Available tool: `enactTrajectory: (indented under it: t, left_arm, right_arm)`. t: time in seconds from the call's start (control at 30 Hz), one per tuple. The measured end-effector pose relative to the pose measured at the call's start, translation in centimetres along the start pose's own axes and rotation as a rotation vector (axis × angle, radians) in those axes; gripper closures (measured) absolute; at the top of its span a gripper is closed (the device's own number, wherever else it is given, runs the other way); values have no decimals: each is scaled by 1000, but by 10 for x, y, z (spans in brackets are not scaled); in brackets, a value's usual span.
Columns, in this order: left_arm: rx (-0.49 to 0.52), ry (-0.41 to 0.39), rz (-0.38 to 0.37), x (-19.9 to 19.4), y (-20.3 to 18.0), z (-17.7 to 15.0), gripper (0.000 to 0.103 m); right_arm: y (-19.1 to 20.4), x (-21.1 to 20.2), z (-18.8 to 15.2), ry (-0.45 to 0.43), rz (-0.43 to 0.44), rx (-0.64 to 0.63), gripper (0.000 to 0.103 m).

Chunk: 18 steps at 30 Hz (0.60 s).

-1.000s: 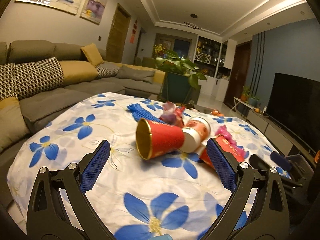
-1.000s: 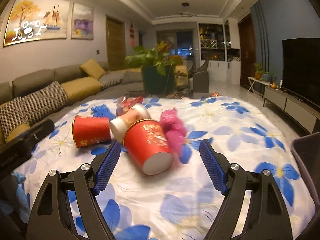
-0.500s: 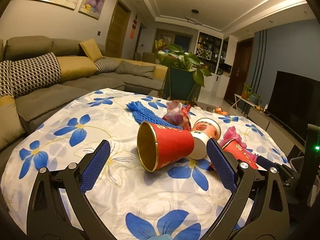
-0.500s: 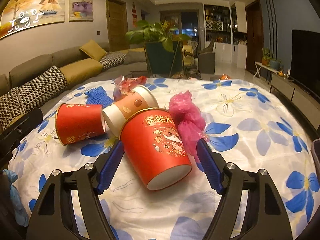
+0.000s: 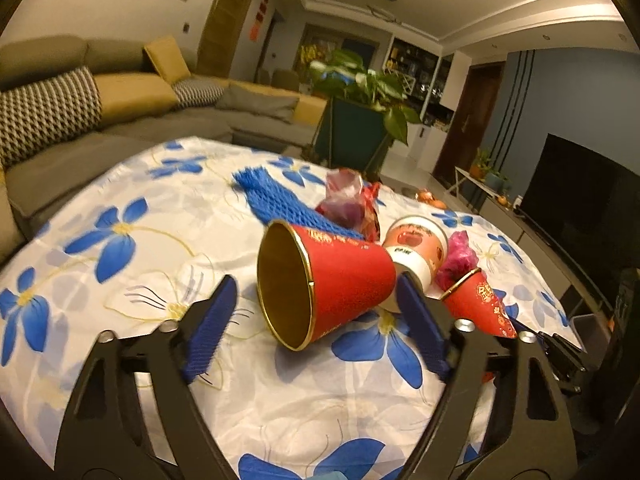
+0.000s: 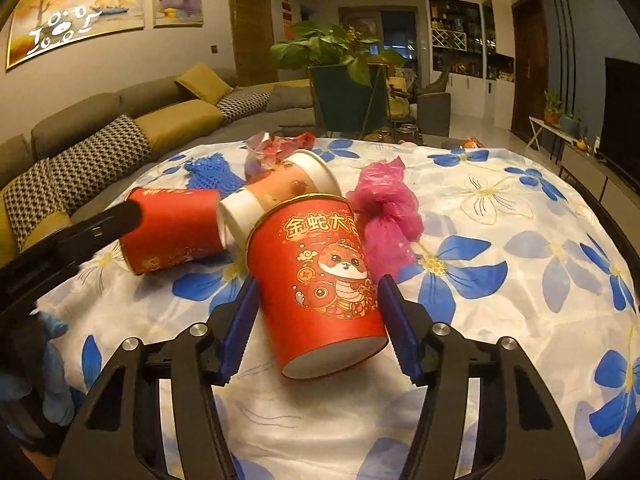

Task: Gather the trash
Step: 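Grasp the large printed red cup with the right tool while the left tool grasps another red cup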

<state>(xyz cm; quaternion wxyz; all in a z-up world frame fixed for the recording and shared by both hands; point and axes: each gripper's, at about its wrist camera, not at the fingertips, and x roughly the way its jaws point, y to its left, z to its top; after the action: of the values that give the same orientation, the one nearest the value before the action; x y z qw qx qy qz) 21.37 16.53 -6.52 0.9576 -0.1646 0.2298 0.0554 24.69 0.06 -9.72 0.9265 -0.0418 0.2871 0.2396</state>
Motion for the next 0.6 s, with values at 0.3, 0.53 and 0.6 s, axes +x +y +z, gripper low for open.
enactTrajectory:
  t: [0.3,0.53,0.6]
  left_arm:
    - [10,62,-81,10,-1,-7,79]
    - [0,63,-117,7,-3,-10,101]
    - [7,50,-115,1,-7,-10,101]
  right_arm:
    - [10,-9,-3,-17,12,-52,46]
    - [11,-22,-8,-40,14,-41,46]
    - [9,-27,-9,-49,12,-33,46]
